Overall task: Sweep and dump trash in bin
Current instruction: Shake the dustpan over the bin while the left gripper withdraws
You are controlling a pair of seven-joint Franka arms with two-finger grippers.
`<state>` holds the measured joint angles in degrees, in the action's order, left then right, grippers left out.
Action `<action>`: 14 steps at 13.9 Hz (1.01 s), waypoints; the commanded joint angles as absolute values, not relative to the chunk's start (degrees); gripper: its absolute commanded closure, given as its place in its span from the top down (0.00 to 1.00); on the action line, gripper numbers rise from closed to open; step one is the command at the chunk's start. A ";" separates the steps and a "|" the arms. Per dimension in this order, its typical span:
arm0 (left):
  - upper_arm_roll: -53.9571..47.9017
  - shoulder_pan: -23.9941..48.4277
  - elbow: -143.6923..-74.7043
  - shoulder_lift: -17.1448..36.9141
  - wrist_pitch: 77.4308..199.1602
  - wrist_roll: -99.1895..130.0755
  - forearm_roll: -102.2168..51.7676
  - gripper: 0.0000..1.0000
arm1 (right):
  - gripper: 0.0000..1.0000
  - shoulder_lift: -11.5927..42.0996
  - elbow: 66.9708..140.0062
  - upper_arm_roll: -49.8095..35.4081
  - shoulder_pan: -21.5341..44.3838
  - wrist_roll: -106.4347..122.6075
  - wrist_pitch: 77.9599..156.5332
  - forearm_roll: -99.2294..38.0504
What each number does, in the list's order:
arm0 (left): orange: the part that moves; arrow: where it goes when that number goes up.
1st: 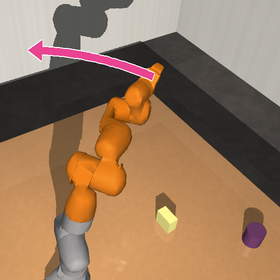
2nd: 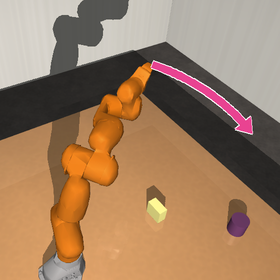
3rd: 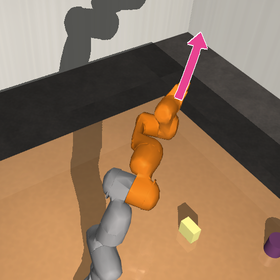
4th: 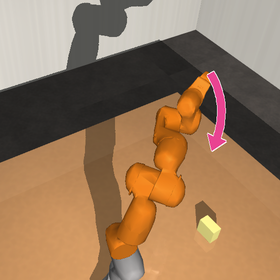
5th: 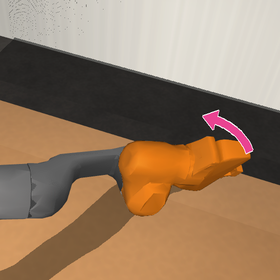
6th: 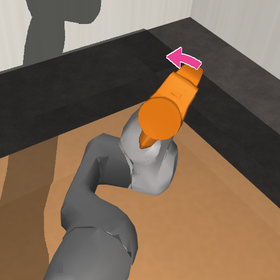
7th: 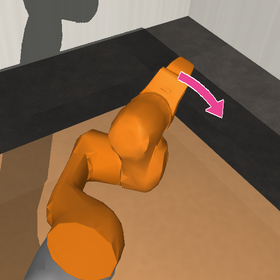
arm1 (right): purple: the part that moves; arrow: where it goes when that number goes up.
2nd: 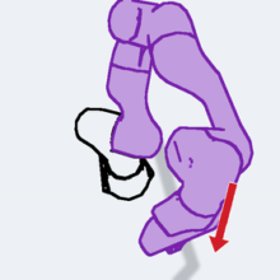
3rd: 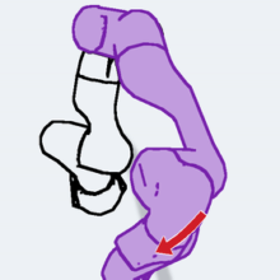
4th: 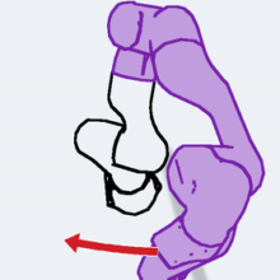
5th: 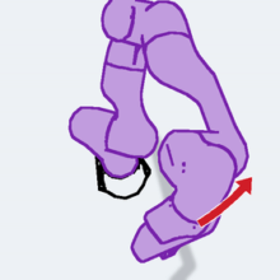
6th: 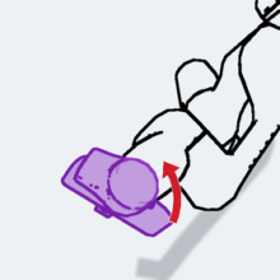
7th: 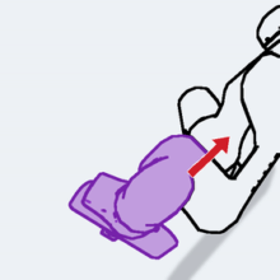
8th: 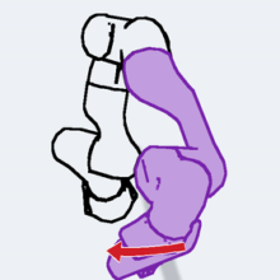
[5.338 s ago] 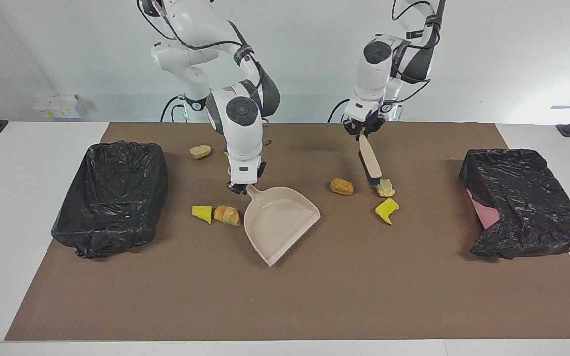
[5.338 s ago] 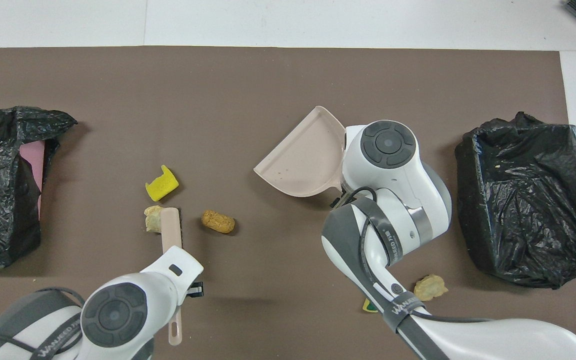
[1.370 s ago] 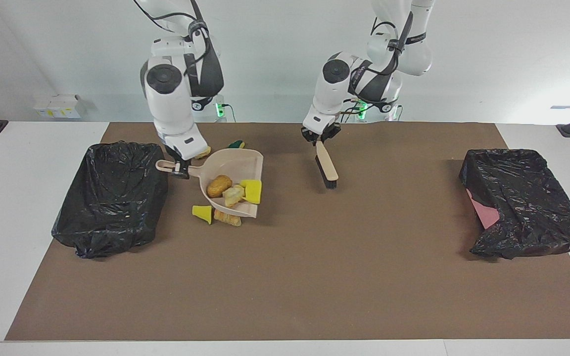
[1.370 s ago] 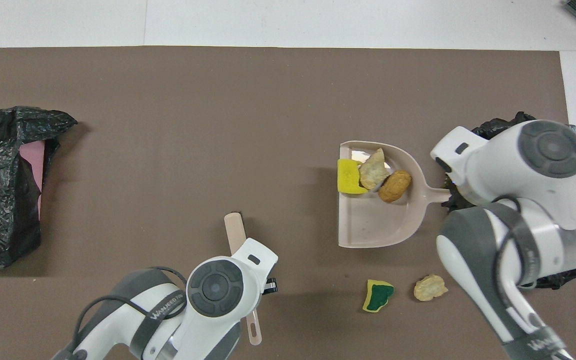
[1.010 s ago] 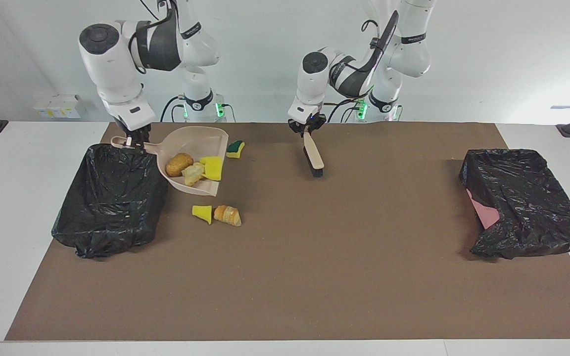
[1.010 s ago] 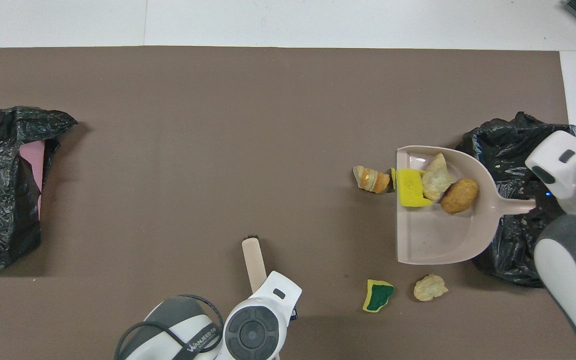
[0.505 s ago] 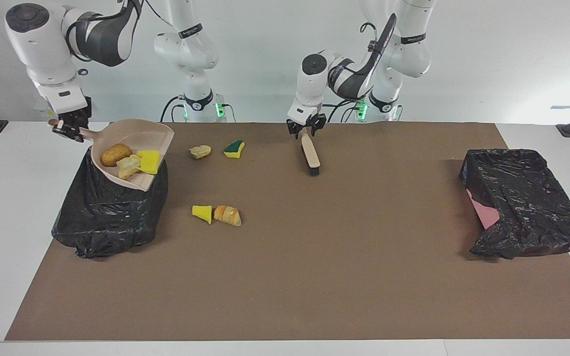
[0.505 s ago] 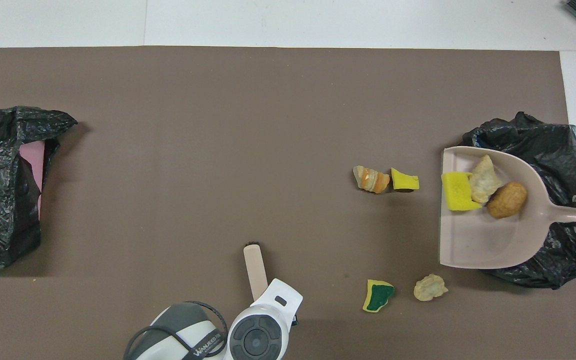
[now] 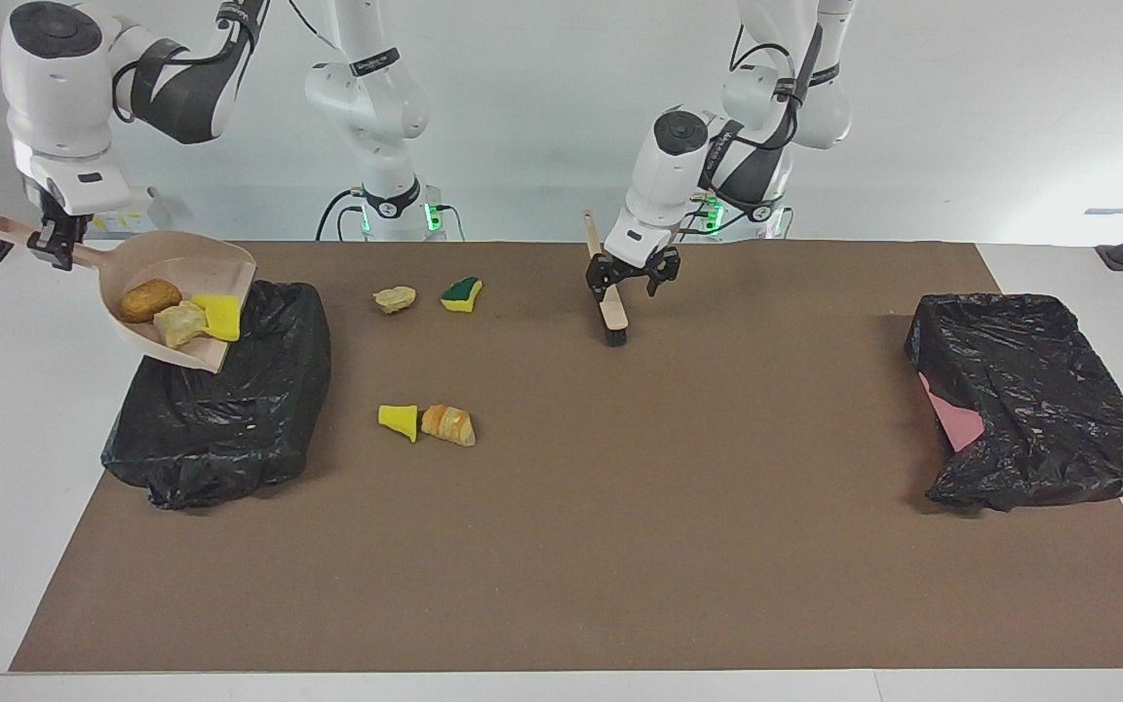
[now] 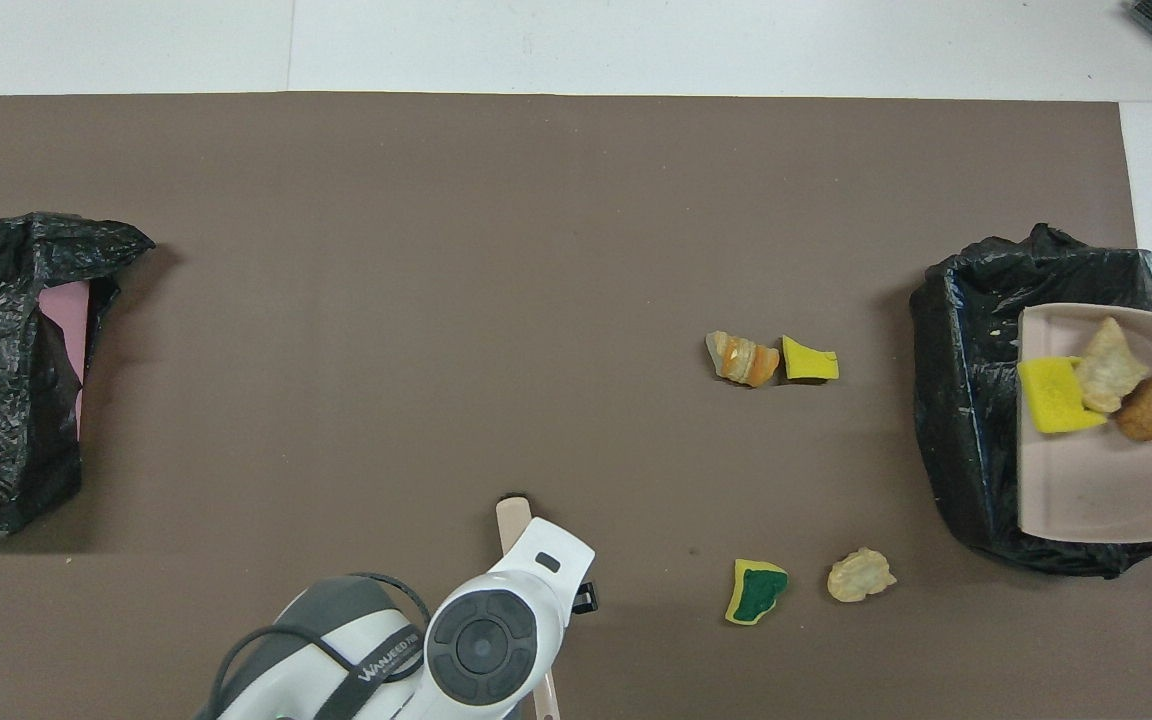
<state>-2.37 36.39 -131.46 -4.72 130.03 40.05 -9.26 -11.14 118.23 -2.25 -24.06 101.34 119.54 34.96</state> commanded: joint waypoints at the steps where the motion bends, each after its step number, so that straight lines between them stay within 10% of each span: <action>1: -2.90 29.82 -128.33 -4.13 129.73 31.76 -8.26 1.00 | 0.00 -10.90 121.46 -2.46 -24.08 101.61 126.02 41.90; 14: -2.81 4.14 -102.50 -1.05 101.10 -0.25 -5.12 1.00 | 0.00 -11.43 116.82 -3.43 -20.74 94.13 122.79 56.78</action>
